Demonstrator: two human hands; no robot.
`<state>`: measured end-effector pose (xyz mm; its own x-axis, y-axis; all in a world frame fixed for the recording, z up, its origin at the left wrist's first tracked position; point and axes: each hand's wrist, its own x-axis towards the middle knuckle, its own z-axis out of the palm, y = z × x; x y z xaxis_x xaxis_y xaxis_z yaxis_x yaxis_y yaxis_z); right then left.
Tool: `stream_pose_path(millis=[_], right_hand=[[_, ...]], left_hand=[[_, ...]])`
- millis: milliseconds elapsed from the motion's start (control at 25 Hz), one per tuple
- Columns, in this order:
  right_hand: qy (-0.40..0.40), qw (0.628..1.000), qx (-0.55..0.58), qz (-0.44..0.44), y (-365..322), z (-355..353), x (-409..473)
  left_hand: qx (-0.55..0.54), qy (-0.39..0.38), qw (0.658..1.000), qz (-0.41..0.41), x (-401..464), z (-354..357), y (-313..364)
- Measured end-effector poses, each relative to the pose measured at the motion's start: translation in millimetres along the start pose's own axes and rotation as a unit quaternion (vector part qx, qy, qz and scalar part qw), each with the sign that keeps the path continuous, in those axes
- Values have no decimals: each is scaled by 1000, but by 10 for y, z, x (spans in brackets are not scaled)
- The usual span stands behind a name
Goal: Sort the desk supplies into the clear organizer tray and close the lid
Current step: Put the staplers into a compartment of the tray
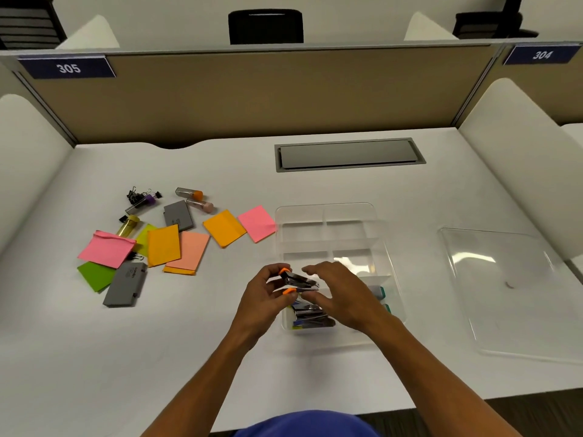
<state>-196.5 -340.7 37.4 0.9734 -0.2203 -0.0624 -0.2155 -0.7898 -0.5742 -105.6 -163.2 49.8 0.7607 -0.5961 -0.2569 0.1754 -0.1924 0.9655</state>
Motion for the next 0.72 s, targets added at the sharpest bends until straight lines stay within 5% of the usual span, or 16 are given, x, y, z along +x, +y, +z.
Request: stream_pose_path(millis=[280, 480, 720], right_hand=[[-26, 997, -70, -36, -43, 32, 3], [-34, 987, -157, -27, -57, 127, 69], [-30, 977, -208, 20, -6, 255, 125]], left_hand=[[71, -23, 996, 42, -53, 71, -148], [278, 34, 949, 144, -86, 17, -341], [374, 8, 920, 120, -132, -3, -538]])
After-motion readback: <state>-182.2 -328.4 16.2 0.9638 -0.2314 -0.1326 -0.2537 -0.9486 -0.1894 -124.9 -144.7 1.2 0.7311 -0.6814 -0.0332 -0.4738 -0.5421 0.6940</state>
